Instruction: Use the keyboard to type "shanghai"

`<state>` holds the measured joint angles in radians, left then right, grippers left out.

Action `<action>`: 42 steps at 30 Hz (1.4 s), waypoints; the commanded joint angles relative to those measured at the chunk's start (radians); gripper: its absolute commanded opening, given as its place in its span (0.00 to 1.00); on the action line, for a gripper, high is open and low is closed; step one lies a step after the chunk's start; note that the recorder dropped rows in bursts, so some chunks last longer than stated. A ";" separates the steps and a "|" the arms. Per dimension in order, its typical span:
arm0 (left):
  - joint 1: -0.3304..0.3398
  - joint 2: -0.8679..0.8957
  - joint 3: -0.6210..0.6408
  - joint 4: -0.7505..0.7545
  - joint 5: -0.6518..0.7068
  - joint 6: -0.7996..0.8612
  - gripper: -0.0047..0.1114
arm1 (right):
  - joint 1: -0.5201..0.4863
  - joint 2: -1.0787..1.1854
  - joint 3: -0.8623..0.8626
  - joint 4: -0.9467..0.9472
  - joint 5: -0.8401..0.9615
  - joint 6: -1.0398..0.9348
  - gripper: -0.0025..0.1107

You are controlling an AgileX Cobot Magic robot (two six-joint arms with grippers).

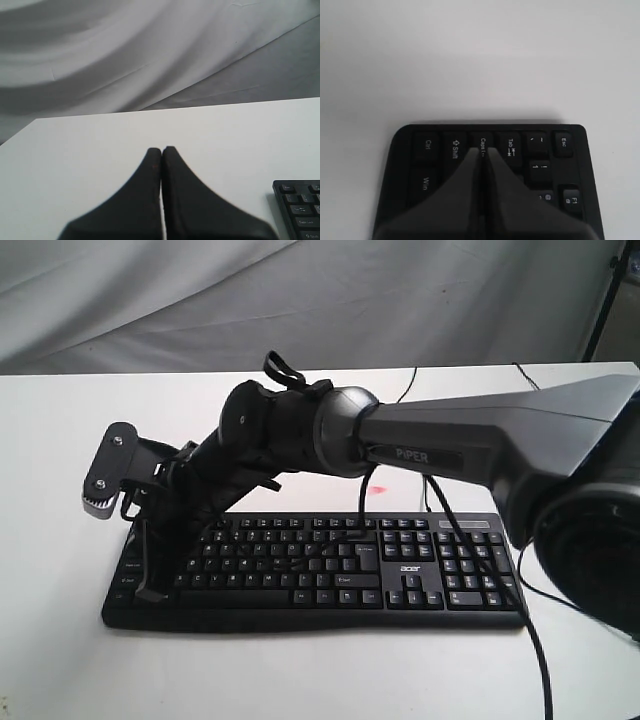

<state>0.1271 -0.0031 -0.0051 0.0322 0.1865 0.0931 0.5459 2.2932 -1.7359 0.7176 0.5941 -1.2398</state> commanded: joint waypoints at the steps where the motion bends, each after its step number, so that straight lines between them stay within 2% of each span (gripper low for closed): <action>1: -0.004 0.003 0.005 -0.001 -0.006 -0.003 0.05 | 0.000 0.017 -0.006 0.001 -0.030 0.008 0.02; 42: -0.004 0.003 0.005 -0.001 -0.006 -0.003 0.05 | 0.000 0.068 -0.006 0.003 -0.060 -0.010 0.02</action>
<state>0.1271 -0.0031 -0.0051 0.0322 0.1865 0.0931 0.5459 2.3605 -1.7381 0.7174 0.5395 -1.2385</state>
